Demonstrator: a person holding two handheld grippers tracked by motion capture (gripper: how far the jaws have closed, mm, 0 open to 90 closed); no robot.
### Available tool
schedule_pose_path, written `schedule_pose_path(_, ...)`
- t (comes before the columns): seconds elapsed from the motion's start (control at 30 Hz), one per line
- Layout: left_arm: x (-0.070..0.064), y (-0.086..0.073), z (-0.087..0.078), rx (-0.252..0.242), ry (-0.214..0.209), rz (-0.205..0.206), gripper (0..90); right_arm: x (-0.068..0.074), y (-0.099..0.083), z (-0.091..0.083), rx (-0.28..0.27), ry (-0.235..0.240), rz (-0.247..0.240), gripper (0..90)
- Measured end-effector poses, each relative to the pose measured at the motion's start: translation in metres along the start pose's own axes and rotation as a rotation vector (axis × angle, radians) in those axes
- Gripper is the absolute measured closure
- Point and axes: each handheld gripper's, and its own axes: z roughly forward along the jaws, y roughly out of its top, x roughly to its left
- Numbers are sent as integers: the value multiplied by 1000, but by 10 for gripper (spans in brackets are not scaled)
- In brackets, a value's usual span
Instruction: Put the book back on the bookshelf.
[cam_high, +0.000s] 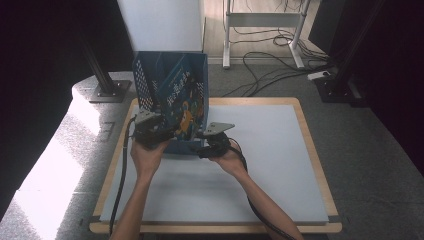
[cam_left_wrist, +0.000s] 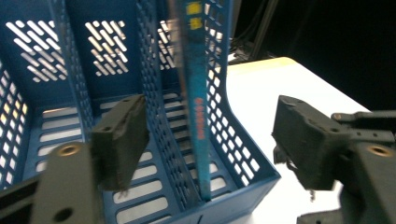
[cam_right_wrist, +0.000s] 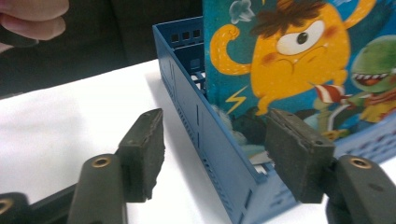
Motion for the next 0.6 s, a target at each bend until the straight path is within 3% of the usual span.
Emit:
schedule_pose_path(0.17,-2,-2,-3,29,-36,21,147,1,1,-12,5,-23,-17,284)
schedule_pose_path(0.33,-4,-6,-7,36,-65,19,140,0,0,-22,31,-39,-33,238)
schedule_pose_path(0.6,-8,-13,-17,27,-94,50,78,-2,-4,-38,48,-38,9,133)
